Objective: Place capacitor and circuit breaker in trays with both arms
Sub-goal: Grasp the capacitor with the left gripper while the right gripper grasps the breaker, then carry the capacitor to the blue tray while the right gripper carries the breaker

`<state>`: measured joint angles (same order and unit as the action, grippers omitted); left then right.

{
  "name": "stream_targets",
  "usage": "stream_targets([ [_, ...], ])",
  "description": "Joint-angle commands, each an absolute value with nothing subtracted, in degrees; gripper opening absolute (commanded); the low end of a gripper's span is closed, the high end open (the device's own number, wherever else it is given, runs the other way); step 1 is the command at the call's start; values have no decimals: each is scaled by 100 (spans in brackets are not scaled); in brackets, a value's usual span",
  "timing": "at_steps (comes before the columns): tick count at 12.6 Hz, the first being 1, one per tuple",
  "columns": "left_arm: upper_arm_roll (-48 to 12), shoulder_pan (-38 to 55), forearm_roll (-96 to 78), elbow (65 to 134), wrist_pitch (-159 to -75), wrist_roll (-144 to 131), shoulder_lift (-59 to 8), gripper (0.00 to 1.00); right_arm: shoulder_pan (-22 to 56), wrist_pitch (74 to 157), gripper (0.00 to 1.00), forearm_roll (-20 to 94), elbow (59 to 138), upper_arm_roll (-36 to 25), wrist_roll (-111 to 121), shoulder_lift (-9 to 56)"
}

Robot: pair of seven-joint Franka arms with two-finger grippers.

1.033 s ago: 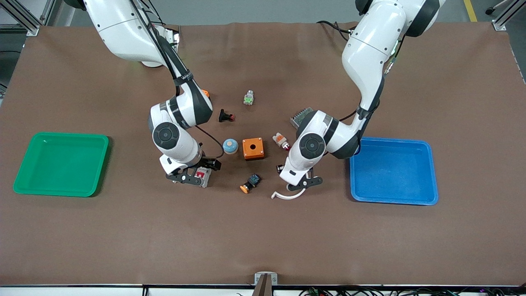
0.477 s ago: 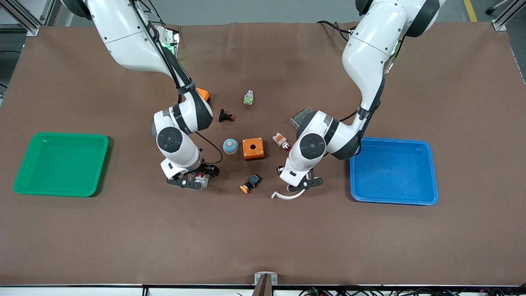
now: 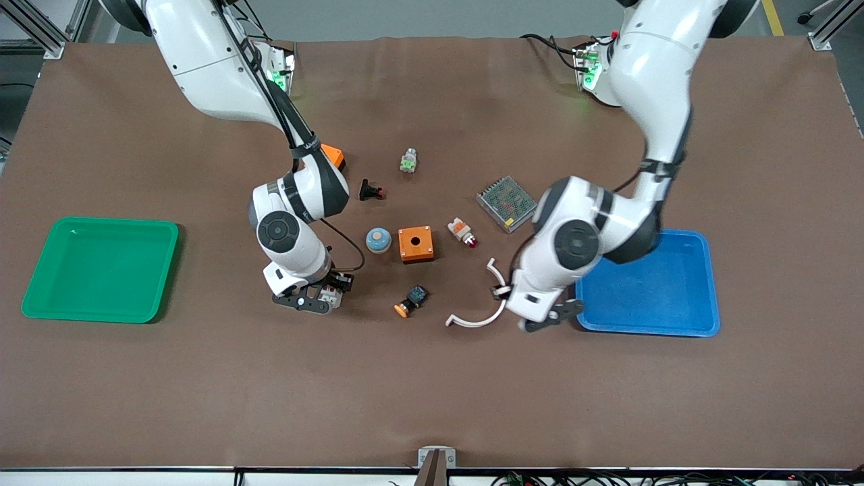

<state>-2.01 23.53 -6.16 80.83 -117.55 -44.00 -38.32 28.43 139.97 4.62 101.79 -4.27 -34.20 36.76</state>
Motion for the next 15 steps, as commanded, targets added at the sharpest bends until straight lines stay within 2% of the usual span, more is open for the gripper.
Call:
stream_targets([
  [1, -272, 1690, -536, 8550, -11164, -3853, -3350, 27, 2760, 13913, 8, 413, 10064, -396, -3551, 3718],
  [3, -255, 1224, -510, 8884, -11066, -3080, -3165, 27, 2637, 13835, 0, 413, 9985, -404, -3464, 3657],
  [6, -264, 599, -125, 9245, -11065, -2156, -3068, 27, 2059, 12240, 0, 334, 9362, -413, -2877, 3289],
  [7, -264, 476, 68, 9324, -11083, -1979, -3076, 27, 1735, 11947, 0, 343, 9317, -404, -2543, 3096],
  [10, -264, 246, 439, 9605, -11468, -1846, -3190, 27, 830, 11567, 0, 160, 9509, -448, -1744, 2621],
  [15, -264, 290, 492, 10124, -12250, -1907, -3269, 27, -797, 11751, 0, -18, 10177, -448, -75, 2259],
])
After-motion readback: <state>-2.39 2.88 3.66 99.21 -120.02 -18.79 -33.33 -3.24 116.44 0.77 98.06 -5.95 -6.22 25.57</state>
